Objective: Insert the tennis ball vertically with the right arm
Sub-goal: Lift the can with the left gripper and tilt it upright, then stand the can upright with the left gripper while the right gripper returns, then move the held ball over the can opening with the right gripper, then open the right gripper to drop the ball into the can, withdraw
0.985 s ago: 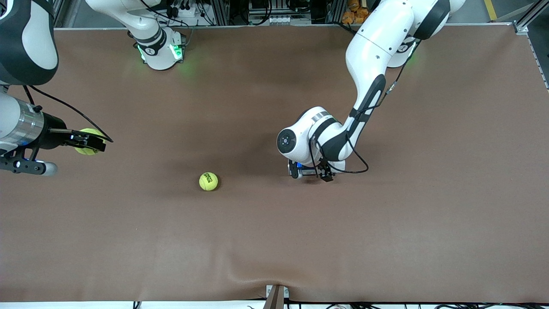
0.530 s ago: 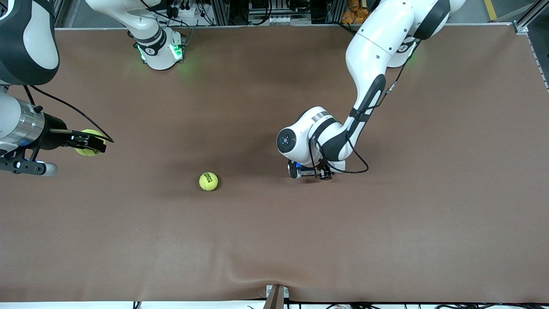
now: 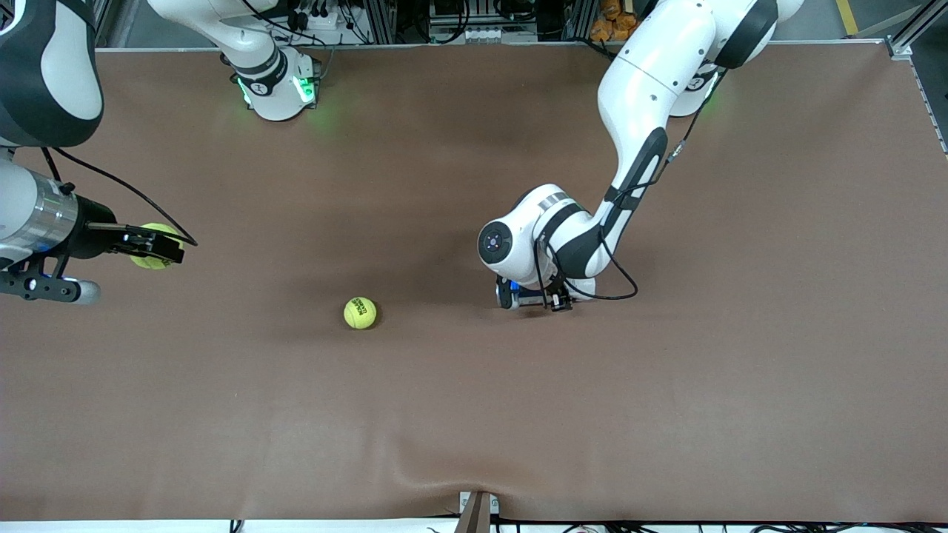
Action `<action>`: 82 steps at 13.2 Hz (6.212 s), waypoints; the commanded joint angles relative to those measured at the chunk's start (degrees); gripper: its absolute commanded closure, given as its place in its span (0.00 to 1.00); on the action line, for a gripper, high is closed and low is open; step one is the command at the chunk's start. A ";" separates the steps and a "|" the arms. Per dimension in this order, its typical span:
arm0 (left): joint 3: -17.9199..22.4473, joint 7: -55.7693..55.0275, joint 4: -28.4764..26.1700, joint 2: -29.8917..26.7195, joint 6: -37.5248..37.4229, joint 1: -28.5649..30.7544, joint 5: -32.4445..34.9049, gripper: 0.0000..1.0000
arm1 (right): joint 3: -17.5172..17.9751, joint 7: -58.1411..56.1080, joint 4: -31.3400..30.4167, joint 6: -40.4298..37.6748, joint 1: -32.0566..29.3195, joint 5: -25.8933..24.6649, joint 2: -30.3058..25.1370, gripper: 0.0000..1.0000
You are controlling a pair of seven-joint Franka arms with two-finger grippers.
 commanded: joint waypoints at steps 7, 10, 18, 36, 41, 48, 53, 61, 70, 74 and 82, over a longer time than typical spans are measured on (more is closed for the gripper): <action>-3.41 -1.68 1.59 -2.01 24.42 0.03 -15.87 0.32 | 0.84 -0.17 0.58 -0.29 -0.54 -0.62 0.19 1.00; -3.41 -3.36 1.33 -0.52 40.05 -0.76 -17.65 0.31 | 0.84 -0.26 0.58 -0.38 -0.54 -0.62 0.19 1.00; -3.41 -3.98 1.15 9.49 77.86 -7.08 -33.19 0.32 | 0.84 0.01 0.58 -0.20 -0.27 -0.62 0.27 1.00; -3.77 -16.10 -10.63 10.48 96.18 -4.98 -36.21 0.34 | 1.10 24.34 0.93 6.03 9.56 2.28 3.00 1.00; -3.77 -16.28 -10.63 10.83 96.18 -4.72 -36.03 0.25 | 1.10 31.54 0.93 8.14 12.37 2.37 3.53 1.00; -3.77 -16.11 -11.60 10.74 96.09 -4.81 -35.68 0.00 | 1.10 43.50 0.93 12.18 17.12 2.28 4.85 1.00; -3.68 -16.02 -11.60 10.65 96.09 -4.81 -35.59 0.00 | 1.10 48.87 0.93 13.94 20.02 2.19 5.63 1.00; -3.77 -15.93 -11.33 10.48 96.09 -4.89 -35.33 0.03 | 1.01 58.19 1.98 20.45 27.49 1.67 10.11 1.00; -3.68 -15.75 -11.07 10.30 96.09 -4.63 -34.71 0.00 | 0.92 52.65 9.28 23.69 31.97 -2.46 18.99 1.00; -3.68 -15.75 -11.24 10.04 96.09 -4.63 -34.71 0.00 | 0.92 52.39 9.37 25.90 32.24 -4.83 20.66 1.00; -3.77 -15.75 -12.30 8.90 96.09 -4.54 -34.71 0.00 | 0.92 52.92 9.37 26.52 32.60 -4.93 21.63 1.00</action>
